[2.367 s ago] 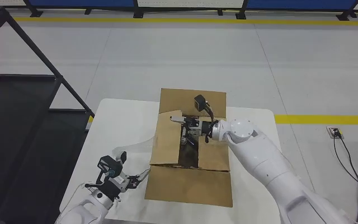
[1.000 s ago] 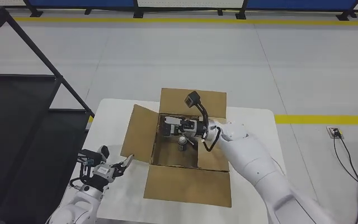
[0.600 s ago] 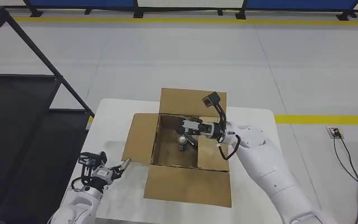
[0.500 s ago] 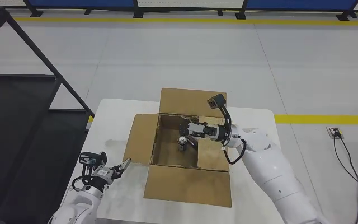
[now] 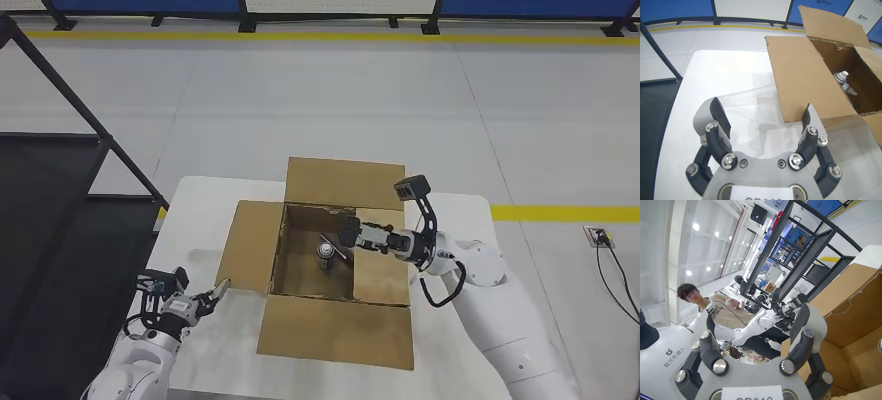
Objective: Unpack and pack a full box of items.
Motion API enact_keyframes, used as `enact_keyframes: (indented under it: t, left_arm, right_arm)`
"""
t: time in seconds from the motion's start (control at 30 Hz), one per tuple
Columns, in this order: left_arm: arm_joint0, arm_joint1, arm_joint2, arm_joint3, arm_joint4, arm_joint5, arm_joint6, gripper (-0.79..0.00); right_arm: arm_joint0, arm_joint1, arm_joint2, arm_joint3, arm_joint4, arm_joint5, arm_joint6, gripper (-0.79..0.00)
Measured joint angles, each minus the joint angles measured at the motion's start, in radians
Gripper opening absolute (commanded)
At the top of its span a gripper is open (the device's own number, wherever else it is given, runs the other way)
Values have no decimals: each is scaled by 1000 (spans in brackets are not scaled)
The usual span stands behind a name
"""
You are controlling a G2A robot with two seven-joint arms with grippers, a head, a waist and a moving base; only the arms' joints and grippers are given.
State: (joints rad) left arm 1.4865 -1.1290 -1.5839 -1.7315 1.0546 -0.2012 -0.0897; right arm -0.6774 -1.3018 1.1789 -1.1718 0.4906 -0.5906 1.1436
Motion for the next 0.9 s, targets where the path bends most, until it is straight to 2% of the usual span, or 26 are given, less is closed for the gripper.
enact_keyframes:
  t: [0.43,0.63,0.77,0.9]
  left_arm:
    - [4,4,-56,-112,10,0,-18,0]
    - [31,6,-99,-215,-8,-21,-7,0]
    - [45,8,-117,-296,-29,-61,-19,0]
    - [39,10,-116,-331,-54,-128,-41,0]
  right_arm:
    - [-19,17,33,-14,1,10,7,0]
    - [-25,27,54,-16,-3,18,12,0]
    - [-30,34,74,-9,4,60,-7,0]
    - [-29,34,75,-7,4,61,-7,0]
